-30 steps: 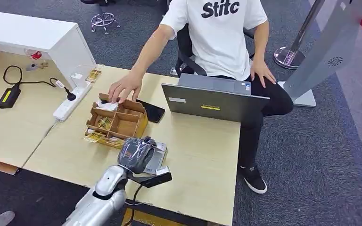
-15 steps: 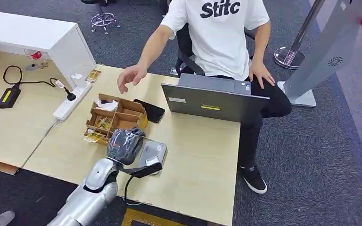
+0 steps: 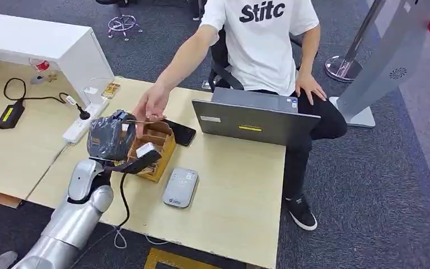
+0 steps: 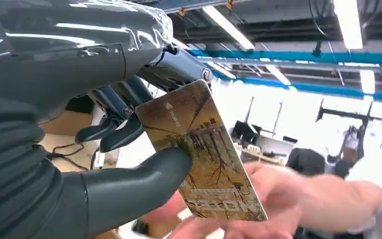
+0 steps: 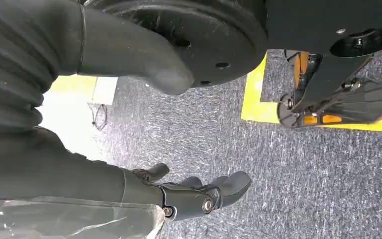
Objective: Pass the card to the sensor for recognition and then transmit it.
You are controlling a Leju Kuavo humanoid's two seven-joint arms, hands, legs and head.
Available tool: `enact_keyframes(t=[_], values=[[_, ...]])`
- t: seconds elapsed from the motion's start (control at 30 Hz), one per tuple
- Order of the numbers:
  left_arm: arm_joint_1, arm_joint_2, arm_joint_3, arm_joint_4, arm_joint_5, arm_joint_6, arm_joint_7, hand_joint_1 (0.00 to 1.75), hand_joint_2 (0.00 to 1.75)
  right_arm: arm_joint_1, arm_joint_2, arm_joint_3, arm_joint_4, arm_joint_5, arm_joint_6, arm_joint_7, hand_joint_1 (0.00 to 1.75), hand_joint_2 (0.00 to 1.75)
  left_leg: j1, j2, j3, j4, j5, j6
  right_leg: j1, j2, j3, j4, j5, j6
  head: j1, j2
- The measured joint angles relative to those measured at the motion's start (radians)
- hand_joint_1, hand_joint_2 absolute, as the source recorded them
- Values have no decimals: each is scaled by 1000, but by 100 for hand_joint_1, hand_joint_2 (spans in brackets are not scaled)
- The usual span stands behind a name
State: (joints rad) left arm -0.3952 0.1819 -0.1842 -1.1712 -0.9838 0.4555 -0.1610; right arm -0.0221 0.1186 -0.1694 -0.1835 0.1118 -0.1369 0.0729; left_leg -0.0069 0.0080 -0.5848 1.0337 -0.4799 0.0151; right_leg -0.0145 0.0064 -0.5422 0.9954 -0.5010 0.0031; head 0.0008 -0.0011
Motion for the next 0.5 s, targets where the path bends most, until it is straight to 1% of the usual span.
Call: enact_keyframes(t=[0.2,0.23,0.27,0.3,0.33,0.37,0.43,0.47,0.5], values=[[19,10,28,-48,18,9,-3,175,175,1,0,0,0,3,0,5,0,175,0,0,0,0,0,0,0,0,0,0,0,0,0,0],[23,12,32,-54,21,9,-5,164,175,1,0,0,0,3,0,6,0,175,0,0,0,0,0,0,0,0,0,0,0,0,0,0],[26,13,34,-59,21,9,-6,161,175,1,0,0,0,3,0,8,0,175,0,0,0,0,0,0,0,0,0,0,0,0,0,0],[28,13,36,-66,21,9,-7,112,175,2,0,-1,0,3,0,8,0,175,0,0,0,0,0,0,0,0,0,0,0,0,0,0],[31,13,37,-70,21,9,-9,103,175,2,0,-1,0,3,0,8,0,175,0,0,0,0,0,0,0,0,0,0,0,0,0,0],[34,13,38,-75,21,9,-12,119,175,2,0,-1,0,4,0,8,0,175,0,1,0,0,0,0,0,1,0,0,0,0,0,0],[44,12,39,-88,21,10,-18,141,175,3,0,-1,0,4,0,8,0,175,0,2,0,0,0,0,0,2,-1,0,0,0,0,0],[50,12,39,-97,21,10,-19,133,175,4,0,-1,0,4,0,8,0,175,0,2,0,0,0,0,0,2,-1,0,0,0,0,0],[54,11,39,-103,21,10,-19,120,175,4,0,-1,0,5,0,8,0,175,0,3,0,0,0,0,0,2,-1,0,0,0,0,0]])
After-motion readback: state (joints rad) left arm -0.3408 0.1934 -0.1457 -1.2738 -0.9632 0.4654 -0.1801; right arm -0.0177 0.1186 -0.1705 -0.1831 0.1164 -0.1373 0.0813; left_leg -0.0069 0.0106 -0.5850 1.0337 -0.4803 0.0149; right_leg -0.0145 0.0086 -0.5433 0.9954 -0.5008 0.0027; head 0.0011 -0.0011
